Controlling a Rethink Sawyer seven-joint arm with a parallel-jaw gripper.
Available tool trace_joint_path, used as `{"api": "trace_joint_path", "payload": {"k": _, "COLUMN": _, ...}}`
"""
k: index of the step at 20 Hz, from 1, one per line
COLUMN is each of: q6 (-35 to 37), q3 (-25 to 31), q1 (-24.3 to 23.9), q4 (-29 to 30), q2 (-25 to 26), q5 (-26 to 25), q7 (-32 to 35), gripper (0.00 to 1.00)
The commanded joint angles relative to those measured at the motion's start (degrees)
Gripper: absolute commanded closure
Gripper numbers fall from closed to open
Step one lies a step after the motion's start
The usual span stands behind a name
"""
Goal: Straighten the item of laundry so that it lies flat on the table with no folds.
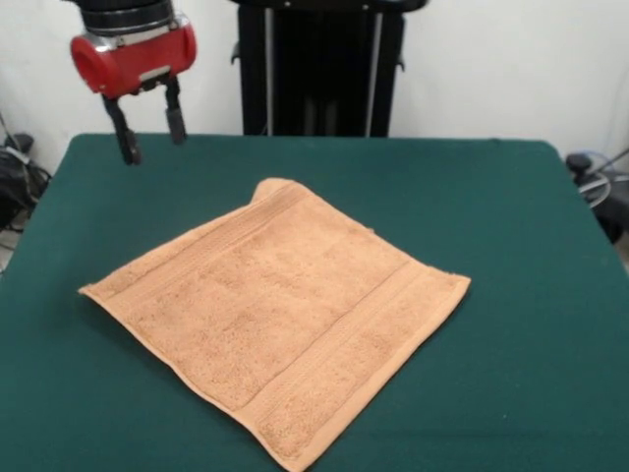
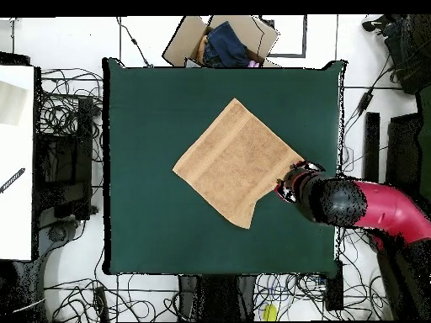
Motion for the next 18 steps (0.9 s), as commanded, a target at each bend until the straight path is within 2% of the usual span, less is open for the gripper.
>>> {"api": "trace_joint_path", "payload": {"k": 1, "q6": -7.48, "q3": -7.53, "q1": 6.52, "q4": 7.17, "q2": -3.32, "q5": 1.83, "q7": 23.05, "gripper": 0.0}}
{"api": "trace_joint_path", "payload": {"k": 9, "q6": -11.6, "q3": -11.44, "q1": 10.39, "q4": 8.55, "q2": -4.24, "q5": 3.24, "q7": 23.69, "gripper": 0.0}}
{"api": "trace_joint_path", "payload": {"k": 18, "q6": -14.69, "q3": -12.52, "q1": 10.34, "q4": 9.13, "q2": -2.56, "q5": 3.96, "q7": 22.35, "gripper": 0.0}}
